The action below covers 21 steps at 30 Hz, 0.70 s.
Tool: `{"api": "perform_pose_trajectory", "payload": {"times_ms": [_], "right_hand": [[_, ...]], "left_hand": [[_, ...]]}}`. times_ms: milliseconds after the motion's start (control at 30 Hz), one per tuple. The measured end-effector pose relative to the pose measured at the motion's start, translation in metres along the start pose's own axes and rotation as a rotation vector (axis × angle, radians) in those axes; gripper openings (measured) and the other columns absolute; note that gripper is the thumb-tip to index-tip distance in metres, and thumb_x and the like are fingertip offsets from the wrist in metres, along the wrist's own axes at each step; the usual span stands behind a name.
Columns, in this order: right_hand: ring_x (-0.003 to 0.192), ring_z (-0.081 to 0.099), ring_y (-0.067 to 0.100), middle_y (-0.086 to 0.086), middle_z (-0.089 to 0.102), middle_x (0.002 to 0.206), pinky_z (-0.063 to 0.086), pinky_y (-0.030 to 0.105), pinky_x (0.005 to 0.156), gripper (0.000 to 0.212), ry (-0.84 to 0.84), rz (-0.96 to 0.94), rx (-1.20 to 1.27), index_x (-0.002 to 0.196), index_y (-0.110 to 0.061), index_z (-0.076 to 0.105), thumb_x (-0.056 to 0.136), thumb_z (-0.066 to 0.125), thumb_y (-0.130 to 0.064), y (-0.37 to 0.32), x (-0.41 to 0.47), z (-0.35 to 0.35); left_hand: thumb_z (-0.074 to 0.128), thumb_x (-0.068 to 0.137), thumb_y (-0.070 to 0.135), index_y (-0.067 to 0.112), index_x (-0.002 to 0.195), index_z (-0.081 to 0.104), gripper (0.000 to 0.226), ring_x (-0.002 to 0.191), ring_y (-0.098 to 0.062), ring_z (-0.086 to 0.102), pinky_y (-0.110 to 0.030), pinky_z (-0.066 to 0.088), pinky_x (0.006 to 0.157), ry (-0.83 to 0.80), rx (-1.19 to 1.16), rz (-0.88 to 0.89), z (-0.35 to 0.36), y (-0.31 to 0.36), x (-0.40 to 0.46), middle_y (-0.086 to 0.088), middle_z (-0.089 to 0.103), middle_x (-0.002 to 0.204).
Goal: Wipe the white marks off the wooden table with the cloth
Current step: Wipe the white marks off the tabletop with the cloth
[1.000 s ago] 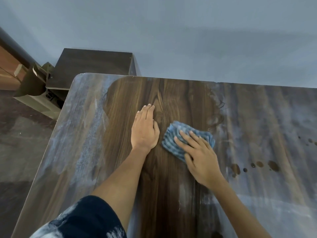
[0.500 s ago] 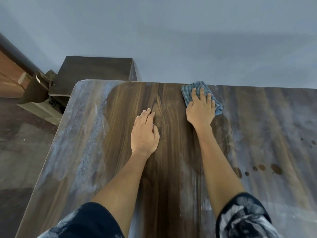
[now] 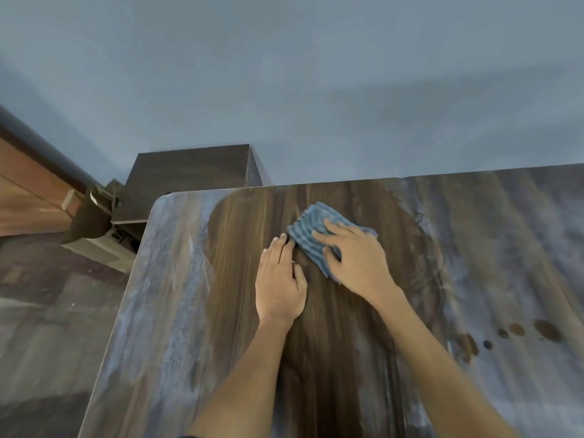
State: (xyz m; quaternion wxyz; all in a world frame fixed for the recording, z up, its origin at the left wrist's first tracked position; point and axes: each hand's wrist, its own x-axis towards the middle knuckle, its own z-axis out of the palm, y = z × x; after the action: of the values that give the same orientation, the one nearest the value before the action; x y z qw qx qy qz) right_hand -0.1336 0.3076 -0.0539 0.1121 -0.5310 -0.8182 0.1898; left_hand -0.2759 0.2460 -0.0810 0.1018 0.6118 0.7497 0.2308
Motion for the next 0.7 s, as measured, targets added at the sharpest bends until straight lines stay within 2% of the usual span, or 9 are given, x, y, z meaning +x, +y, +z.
{"api": "perform_pose_trajectory", "payload": {"times_ms": [100, 200, 267, 333, 400, 500, 600, 700], "right_hand": [[0.123, 0.043, 0.022, -0.007, 0.044, 0.145, 0.036, 0.04, 0.097, 0.043, 0.097, 0.232, -0.078, 0.133, -0.037, 0.05, 0.09, 0.05, -0.027, 0.011, -0.051, 0.004], [0.134, 0.027, 0.029, -0.001, 0.031, 0.152, 0.025, 0.046, 0.105, 0.05, 0.112, 0.46, -0.107, 0.143, -0.034, 0.036, 0.093, 0.044, -0.029, 0.028, -0.056, 0.005], [0.141, 0.014, 0.032, 0.003, 0.022, 0.156, 0.015, 0.049, 0.11, 0.053, 0.126, 0.513, -0.11, 0.147, -0.032, 0.027, 0.095, 0.04, -0.03, 0.026, -0.039, 0.004], [0.146, 0.001, 0.032, 0.005, 0.014, 0.159, 0.004, 0.05, 0.115, 0.056, 0.111, 0.462, -0.134, 0.149, -0.03, 0.02, 0.096, 0.038, -0.031, 0.015, -0.021, 0.008], [0.147, -0.001, 0.03, 0.006, 0.009, 0.16, 0.001, 0.047, 0.117, 0.056, 0.081, 0.351, -0.16, 0.15, -0.026, 0.016, 0.097, 0.034, -0.031, 0.002, -0.013, 0.013], [0.147, 0.004, 0.024, 0.004, 0.008, 0.16, 0.007, 0.041, 0.118, 0.052, 0.058, 0.196, -0.135, 0.149, -0.021, 0.02, 0.1, 0.027, -0.032, -0.016, -0.03, 0.024], [0.145, 0.019, 0.022, 0.001, 0.024, 0.156, 0.019, 0.04, 0.116, 0.051, 0.034, 0.084, -0.121, 0.146, -0.019, 0.032, 0.099, 0.023, -0.037, -0.025, -0.075, 0.027], [0.141, 0.031, 0.023, -0.001, 0.035, 0.151, 0.025, 0.042, 0.113, 0.05, 0.04, 0.145, -0.206, 0.143, -0.019, 0.039, 0.098, 0.024, -0.035, -0.01, -0.116, 0.021]], "left_hand": [[0.04, 0.093, 0.012, 0.01, 0.135, 0.046, 0.043, 0.138, -0.014, 0.029, -0.03, 0.016, 0.117, 0.001, -0.016, -0.011, 0.002, -0.001, 0.0, -0.002, 0.041, 0.145], [0.04, 0.093, 0.012, 0.01, 0.134, 0.046, 0.042, 0.138, -0.014, 0.029, -0.03, 0.016, 0.117, 0.011, -0.023, -0.016, 0.003, -0.001, 0.0, -0.002, 0.041, 0.145], [0.039, 0.093, 0.012, 0.01, 0.134, 0.046, 0.042, 0.138, -0.014, 0.029, -0.03, 0.016, 0.117, 0.012, -0.022, -0.016, 0.002, -0.001, 0.0, -0.002, 0.041, 0.145], [0.039, 0.092, 0.012, 0.01, 0.134, 0.047, 0.042, 0.138, -0.014, 0.029, -0.031, 0.017, 0.117, 0.009, -0.02, -0.014, 0.002, 0.0, 0.001, -0.003, 0.041, 0.145], [0.039, 0.092, 0.012, 0.01, 0.134, 0.046, 0.042, 0.138, -0.015, 0.029, -0.032, 0.017, 0.117, 0.005, -0.016, -0.007, 0.002, 0.001, 0.001, -0.003, 0.041, 0.145], [0.04, 0.092, 0.012, 0.009, 0.134, 0.046, 0.043, 0.138, -0.017, 0.03, -0.034, 0.018, 0.117, 0.002, -0.011, 0.004, 0.001, 0.0, 0.0, -0.006, 0.041, 0.145], [0.04, 0.093, 0.013, 0.009, 0.136, 0.043, 0.043, 0.139, -0.017, 0.028, -0.033, 0.015, 0.118, -0.008, 0.014, 0.011, 0.0, 0.0, -0.001, -0.006, 0.039, 0.146], [0.034, 0.096, 0.016, 0.011, 0.14, 0.037, 0.045, 0.141, -0.016, 0.022, -0.032, 0.012, 0.118, -0.038, 0.06, 0.016, 0.0, -0.002, -0.003, -0.004, 0.032, 0.15]]}}
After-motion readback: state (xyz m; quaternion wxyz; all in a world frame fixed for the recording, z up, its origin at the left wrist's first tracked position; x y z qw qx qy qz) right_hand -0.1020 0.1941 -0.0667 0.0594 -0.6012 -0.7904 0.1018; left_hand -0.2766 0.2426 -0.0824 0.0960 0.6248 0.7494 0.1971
